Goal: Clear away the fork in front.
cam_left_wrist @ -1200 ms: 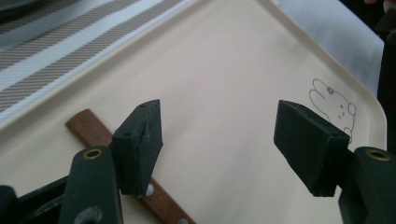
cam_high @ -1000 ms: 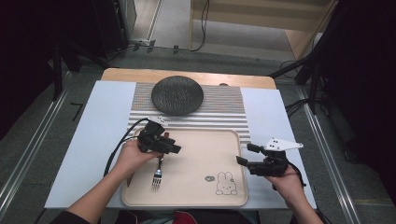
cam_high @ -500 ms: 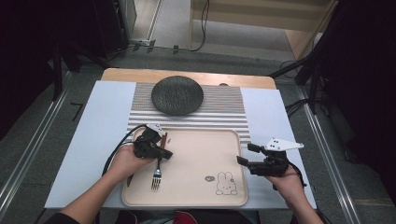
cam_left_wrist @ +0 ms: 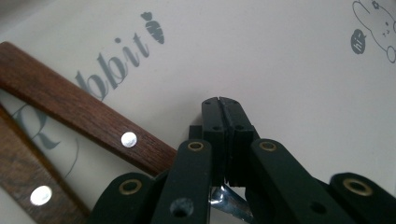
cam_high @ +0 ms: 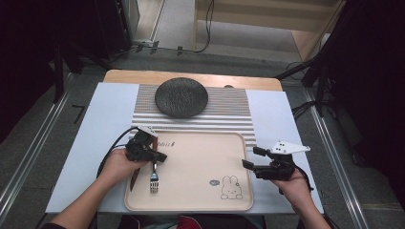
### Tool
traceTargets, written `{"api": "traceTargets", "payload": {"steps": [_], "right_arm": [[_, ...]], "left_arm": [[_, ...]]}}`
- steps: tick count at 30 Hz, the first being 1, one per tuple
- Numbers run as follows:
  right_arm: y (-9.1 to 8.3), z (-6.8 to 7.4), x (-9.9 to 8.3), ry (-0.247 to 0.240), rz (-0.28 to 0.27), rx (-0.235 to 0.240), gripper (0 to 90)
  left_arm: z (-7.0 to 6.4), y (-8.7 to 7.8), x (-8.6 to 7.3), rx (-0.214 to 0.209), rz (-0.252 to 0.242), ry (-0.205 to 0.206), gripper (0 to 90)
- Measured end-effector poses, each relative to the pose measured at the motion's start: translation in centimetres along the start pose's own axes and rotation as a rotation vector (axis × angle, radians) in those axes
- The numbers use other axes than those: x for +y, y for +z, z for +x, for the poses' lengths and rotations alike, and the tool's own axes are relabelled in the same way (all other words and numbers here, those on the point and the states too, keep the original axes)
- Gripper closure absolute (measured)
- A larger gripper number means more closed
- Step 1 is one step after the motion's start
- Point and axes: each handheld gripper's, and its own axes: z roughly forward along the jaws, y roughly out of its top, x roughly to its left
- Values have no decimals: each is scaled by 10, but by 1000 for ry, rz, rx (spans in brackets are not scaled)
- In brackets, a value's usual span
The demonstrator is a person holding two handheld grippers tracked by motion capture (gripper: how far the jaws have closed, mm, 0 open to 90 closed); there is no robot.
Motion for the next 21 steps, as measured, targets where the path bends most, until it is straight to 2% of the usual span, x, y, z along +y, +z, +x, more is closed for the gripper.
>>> {"api": "traceTargets", "payload": {"steps": [14, 17, 21], "right_arm": [[0, 0, -1, -5, 7, -1, 263], [0, 1, -1, -7, 12, 1, 262], [-1, 1, -2, 1, 16, 4, 262]], "left_arm": [[14, -17, -15, 22, -17, -37, 894], [15, -20, -15, 6, -37, -43, 855], [12, -24, -14, -25, -87, -39, 788]]}}
